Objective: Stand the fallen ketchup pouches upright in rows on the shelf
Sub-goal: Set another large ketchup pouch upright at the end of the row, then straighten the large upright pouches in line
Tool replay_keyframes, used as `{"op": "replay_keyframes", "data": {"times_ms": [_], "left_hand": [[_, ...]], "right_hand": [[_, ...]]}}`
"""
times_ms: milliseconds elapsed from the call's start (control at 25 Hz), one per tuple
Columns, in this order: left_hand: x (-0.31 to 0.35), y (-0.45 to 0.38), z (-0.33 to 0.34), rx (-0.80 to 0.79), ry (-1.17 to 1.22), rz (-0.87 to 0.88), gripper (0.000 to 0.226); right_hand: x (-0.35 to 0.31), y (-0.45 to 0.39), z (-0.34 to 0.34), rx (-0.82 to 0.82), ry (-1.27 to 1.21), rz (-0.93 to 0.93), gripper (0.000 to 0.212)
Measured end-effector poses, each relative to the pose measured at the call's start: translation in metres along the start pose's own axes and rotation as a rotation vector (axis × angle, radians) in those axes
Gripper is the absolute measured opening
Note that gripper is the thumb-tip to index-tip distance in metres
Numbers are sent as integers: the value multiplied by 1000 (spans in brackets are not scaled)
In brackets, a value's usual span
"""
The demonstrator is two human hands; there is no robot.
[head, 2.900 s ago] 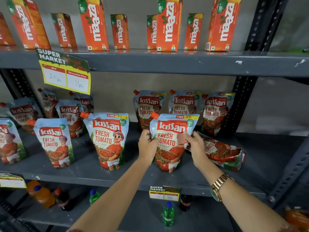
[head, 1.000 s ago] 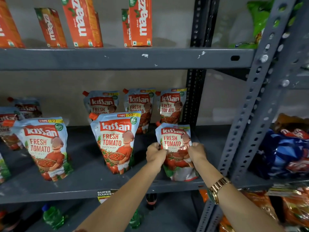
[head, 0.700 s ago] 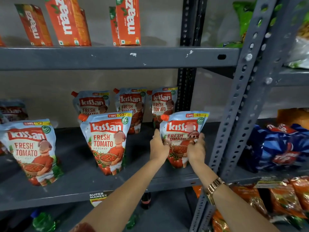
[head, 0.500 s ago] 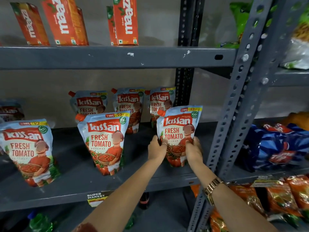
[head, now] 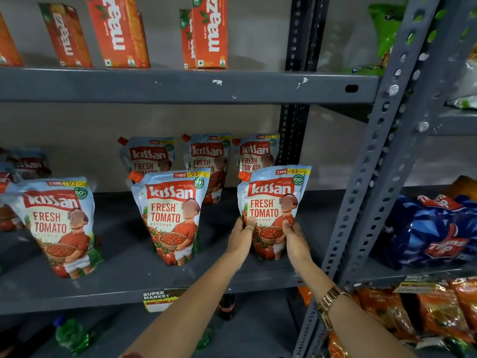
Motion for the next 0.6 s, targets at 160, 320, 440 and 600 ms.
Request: {"op": "replay_keyframes", "data": {"times_ms": [160, 320, 440, 600], "left_hand": [[-5, 1, -4, 7, 10, -4, 42], [-3, 3, -14, 133, -26, 142, 32], [3, 7, -43, 520, -80, 453, 17], [4, 9, -85, 844, -219, 552, 28]], "right_hand": [[9, 7, 2, 67, -26, -46, 25], [9, 23, 11, 261, 73, -229, 57], [0, 40, 18, 503, 225, -651, 34], [1, 55, 53, 250, 154, -839, 17]]}}
Point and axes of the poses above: each hand's wrist, its own y-axis away from the middle knuckle, its own z-axis out of the palm, x = y × z, the point moved 1 cm from there along -y, towards the middle knuckle, and after that the axes turned 14 degrees about x, right-handed, at the moved point
